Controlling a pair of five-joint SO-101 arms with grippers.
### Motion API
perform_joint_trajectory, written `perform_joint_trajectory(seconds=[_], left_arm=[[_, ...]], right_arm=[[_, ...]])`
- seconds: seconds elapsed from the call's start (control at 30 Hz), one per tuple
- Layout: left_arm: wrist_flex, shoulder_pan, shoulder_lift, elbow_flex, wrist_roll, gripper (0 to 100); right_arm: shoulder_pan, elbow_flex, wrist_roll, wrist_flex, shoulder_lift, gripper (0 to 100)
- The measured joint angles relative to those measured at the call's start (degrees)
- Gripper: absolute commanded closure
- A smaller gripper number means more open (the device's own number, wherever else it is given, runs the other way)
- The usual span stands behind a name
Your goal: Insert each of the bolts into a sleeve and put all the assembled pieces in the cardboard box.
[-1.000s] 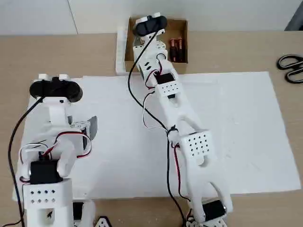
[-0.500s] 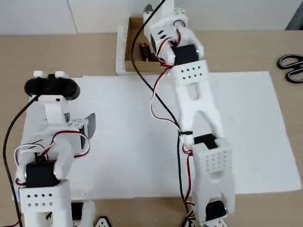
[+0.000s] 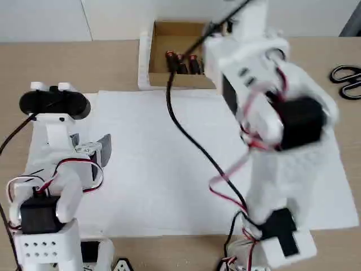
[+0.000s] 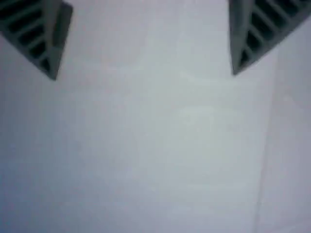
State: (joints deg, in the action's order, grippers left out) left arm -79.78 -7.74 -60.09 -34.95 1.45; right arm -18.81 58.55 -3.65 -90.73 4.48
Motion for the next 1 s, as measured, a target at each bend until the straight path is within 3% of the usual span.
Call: perform_joint_trajectory(seconds=[0.37,0.7,0.9,1.0], left_arm=[[-0.88,0.00,-19.69,0.18,0.00,78],[5.89,0.00,-34.46,-13.89,0.00,78],[12.84,-0.09,-37.63,-23.82,0.00,78],[18.46,-0.09,-39.47,-30.95,0.00,78]], right_arm=[[0.44,-4.57,0.00,-5.01,27.08,87.6],[0.53,-42.11,0.00,-2.90,51.25,87.6],[1.05,-69.63,0.00,9.23,63.30,87.6],[4.84,-85.01,0.00,18.11,69.36,87.7]])
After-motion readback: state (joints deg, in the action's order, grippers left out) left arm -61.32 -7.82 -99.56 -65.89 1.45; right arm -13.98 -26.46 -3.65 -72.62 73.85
